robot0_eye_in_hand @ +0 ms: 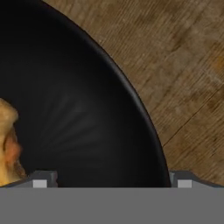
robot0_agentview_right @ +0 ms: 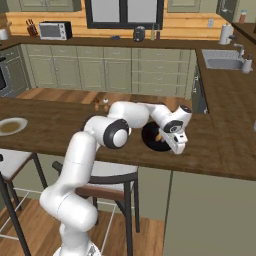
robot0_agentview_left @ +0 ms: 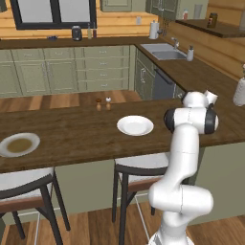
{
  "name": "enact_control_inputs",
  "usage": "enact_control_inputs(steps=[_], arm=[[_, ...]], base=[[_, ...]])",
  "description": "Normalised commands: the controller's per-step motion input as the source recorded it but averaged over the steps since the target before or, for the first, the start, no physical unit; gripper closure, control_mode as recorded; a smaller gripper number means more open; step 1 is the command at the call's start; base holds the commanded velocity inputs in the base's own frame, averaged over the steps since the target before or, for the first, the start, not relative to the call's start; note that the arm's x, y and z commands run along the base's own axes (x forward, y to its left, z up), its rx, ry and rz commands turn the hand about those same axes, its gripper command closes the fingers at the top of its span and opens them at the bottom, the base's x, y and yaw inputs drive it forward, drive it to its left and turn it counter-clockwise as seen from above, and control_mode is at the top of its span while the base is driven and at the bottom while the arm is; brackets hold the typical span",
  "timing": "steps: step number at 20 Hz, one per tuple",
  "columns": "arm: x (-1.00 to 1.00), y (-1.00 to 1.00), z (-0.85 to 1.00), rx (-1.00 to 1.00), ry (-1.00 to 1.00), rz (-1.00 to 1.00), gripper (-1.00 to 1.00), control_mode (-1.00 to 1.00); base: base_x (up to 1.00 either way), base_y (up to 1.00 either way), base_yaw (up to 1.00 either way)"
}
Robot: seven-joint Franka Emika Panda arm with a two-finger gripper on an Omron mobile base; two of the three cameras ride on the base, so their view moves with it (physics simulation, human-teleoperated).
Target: Pick the chicken drumstick and avocado from their plates and place them in the bowl. Then put the bowl in the fridge.
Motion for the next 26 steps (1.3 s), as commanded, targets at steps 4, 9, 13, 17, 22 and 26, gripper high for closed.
enact_control_inputs(steps=[4, 9, 13, 17, 22, 26], arm=[[0.09, 0.2, -0.29, 0.0, 0.0, -0.06, 1.0, -1.0], [0.22, 0.29, -0.27, 0.0, 0.0, -0.03, 1.0, -1.0], [0.27, 0.27, -0.28, -0.03, 0.0, -0.01, 1.0, -1.0], [0.1, 0.12, -0.06, -0.03, 0.0, 0.0, 1.0, -1.0], [-0.41, 0.05, 0.53, 0.0, 0.0, 0.0, 1.0, -1.0], [-0.96, 0.27, 0.76, 0.0, 0.0, 0.03, 1.0, -1.0]], base=[[0.0, 0.0, 0.0], [0.0, 0.0, 0.0], [0.0, 0.0, 0.0], [0.0, 0.0, 0.0], [0.0, 0.0, 0.0], [0.0, 0.0, 0.0]])
